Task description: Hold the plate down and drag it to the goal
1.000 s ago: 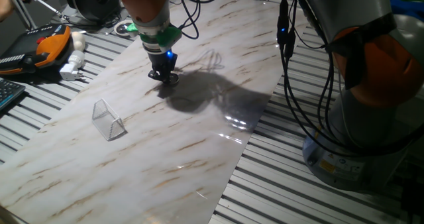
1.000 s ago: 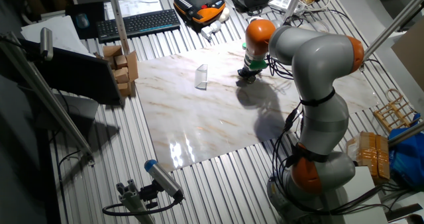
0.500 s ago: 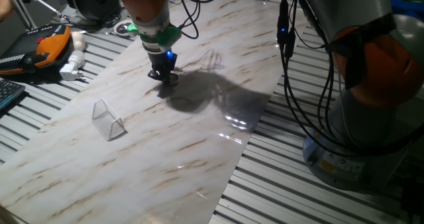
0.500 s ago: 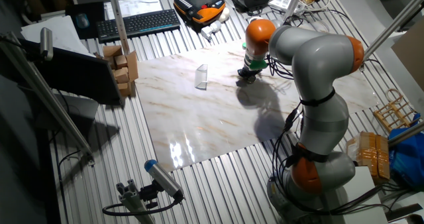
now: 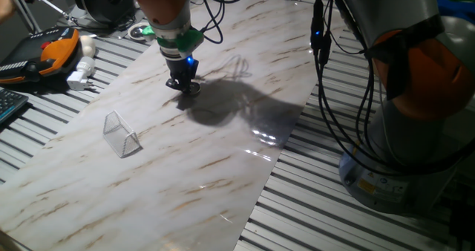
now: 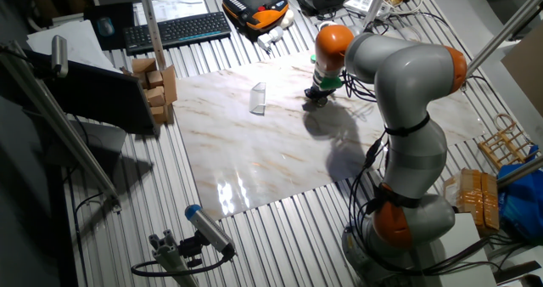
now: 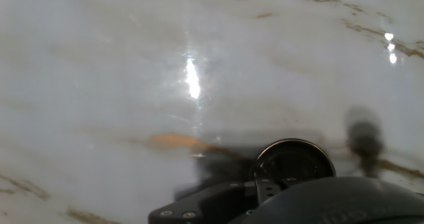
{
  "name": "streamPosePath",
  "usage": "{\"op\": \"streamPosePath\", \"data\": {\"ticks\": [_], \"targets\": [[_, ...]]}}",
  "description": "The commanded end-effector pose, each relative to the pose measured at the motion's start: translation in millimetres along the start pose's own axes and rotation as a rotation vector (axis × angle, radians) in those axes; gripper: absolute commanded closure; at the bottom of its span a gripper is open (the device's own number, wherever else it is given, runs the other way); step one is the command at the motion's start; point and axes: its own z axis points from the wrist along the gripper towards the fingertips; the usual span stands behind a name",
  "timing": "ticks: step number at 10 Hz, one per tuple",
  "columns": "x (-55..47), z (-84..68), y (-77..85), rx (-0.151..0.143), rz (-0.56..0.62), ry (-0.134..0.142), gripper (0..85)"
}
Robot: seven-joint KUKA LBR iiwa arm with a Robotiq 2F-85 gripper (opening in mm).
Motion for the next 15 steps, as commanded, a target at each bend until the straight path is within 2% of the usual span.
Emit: {"op": "streamPosePath", "data": {"ticks": [1,6,11,12,15], "targets": [[0.0,0.1,-0.1,-0.003,-0.005,0.01,85.0],[0.0,0.1,-0.1,0.017,-0.036,0.026,85.0],[0.0,0.1,-0.1,-0.045,-0.042,-0.017,85.0],[0.0,0.1,-0.1,-0.031,-0.043,-0.025,85.0],[0.0,0.1,-0.1,-0.013,-0.02,-0.029,85.0]]}}
